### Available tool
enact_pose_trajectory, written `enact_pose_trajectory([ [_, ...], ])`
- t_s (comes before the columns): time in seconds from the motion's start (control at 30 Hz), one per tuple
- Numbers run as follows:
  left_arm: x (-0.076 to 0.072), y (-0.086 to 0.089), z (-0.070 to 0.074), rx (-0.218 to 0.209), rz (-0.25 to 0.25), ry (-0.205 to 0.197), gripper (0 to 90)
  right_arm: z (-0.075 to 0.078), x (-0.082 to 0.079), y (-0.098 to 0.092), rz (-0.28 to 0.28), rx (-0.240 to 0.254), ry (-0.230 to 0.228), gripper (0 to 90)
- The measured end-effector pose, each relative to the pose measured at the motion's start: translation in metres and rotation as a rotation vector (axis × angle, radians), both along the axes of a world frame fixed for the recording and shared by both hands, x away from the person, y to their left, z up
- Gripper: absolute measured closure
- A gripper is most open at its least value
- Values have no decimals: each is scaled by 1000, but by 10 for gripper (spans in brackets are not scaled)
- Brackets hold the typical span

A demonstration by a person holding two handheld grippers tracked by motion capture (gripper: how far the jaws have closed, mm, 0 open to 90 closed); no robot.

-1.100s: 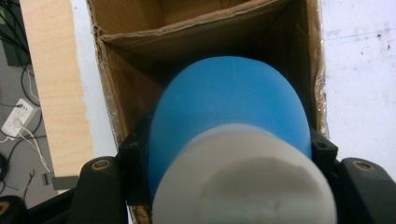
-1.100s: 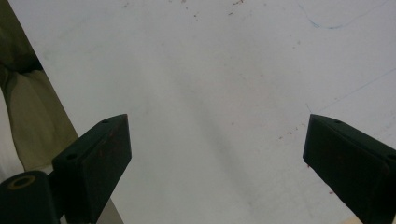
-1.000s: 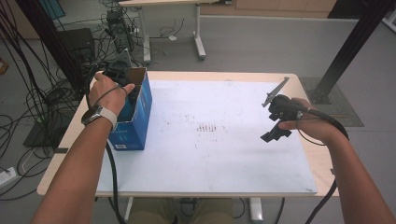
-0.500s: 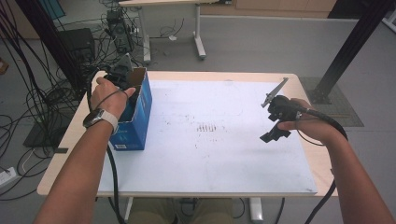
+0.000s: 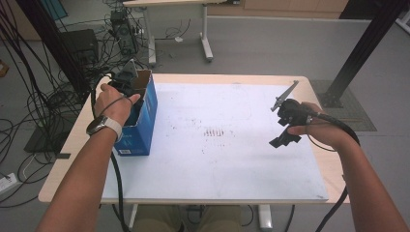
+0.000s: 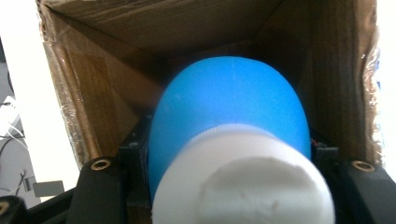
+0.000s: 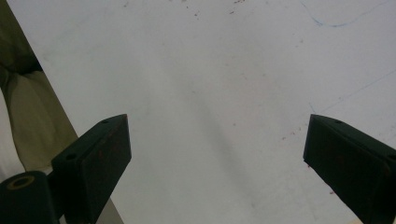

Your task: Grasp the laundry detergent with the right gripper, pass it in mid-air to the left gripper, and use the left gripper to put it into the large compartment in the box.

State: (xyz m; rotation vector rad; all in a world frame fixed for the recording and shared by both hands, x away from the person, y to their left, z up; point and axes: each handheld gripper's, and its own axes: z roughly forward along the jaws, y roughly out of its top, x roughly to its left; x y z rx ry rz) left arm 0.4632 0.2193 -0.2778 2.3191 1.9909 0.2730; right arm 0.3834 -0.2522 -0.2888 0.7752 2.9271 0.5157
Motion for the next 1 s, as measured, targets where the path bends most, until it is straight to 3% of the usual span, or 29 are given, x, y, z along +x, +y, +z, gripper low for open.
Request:
enact_pose_trajectory([
  [1.0,0,2,-1,-6,2,1,374,2,-3,-1,-8,-3,-2,76],
])
